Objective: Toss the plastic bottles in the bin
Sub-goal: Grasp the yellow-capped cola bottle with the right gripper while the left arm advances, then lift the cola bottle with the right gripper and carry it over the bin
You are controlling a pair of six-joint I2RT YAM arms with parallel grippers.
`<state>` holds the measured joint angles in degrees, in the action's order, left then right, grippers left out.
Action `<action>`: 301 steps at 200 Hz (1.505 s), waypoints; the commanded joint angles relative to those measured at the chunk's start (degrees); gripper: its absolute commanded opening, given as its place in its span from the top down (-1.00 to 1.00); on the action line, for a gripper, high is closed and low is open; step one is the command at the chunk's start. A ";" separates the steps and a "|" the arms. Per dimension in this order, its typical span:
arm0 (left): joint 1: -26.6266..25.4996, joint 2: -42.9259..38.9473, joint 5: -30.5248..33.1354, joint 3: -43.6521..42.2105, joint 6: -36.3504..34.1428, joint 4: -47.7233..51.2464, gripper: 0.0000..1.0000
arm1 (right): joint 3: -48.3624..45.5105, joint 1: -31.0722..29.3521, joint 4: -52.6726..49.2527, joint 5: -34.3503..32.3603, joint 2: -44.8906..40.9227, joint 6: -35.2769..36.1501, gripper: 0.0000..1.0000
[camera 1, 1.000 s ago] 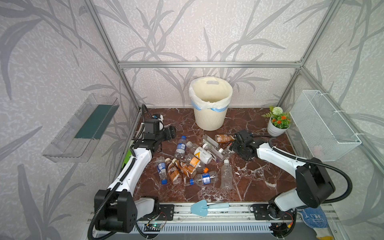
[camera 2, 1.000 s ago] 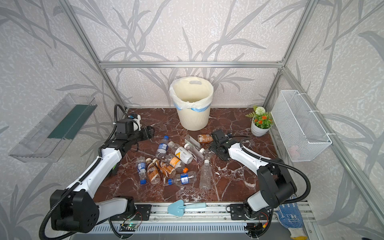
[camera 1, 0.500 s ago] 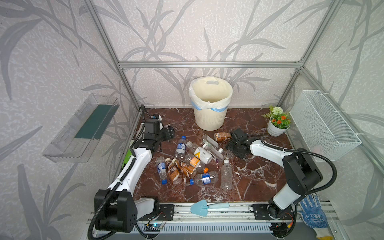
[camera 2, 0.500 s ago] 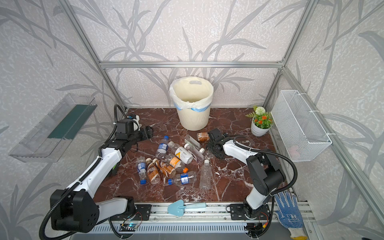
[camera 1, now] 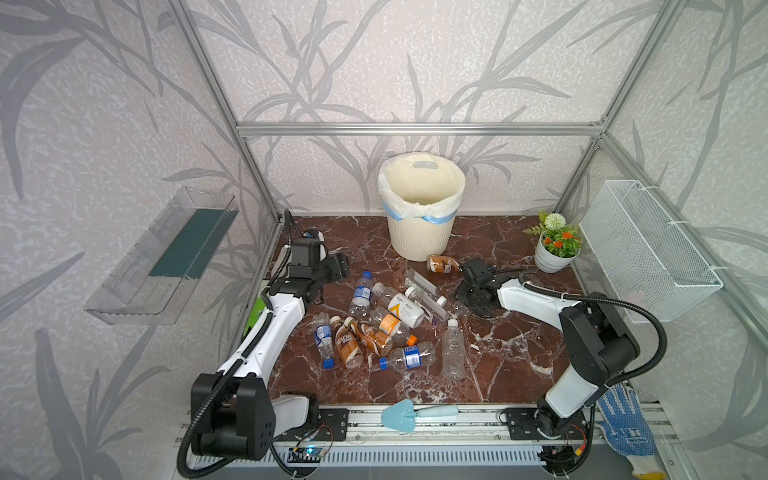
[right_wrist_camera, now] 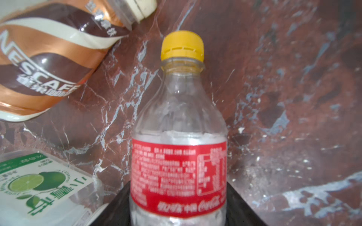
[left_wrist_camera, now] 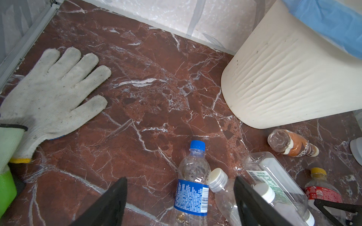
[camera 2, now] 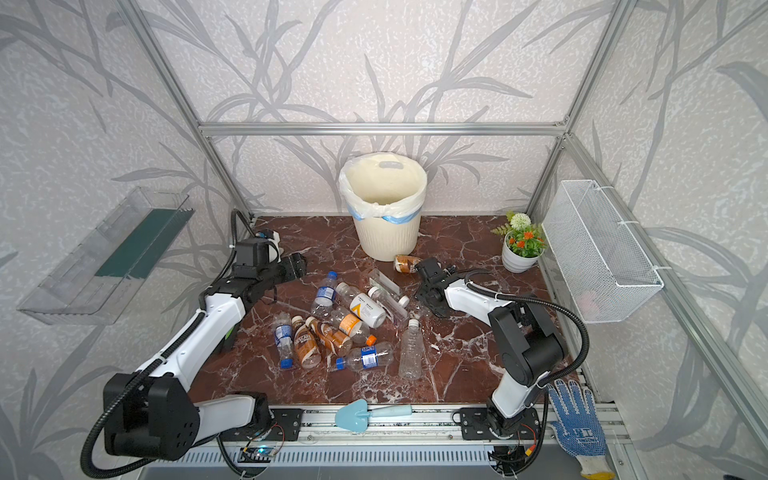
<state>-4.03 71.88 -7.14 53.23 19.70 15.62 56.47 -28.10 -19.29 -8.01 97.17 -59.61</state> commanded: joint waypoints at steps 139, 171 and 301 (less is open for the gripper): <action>-0.18 -4.38 10.63 -1.17 3.51 2.01 -0.68 | -9.22 2.89 14.56 -0.83 -17.36 29.86 -0.08; -0.11 -11.27 13.41 -5.64 8.10 3.16 -0.68 | -17.04 2.87 27.98 -0.56 -31.00 43.11 -0.08; -0.10 -35.62 14.08 -22.80 21.05 9.72 -0.68 | 44.51 2.88 9.97 22.41 -8.93 56.73 -0.07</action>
<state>-4.03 38.44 6.63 31.99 37.36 23.68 76.53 -25.26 15.27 4.75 71.70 -0.91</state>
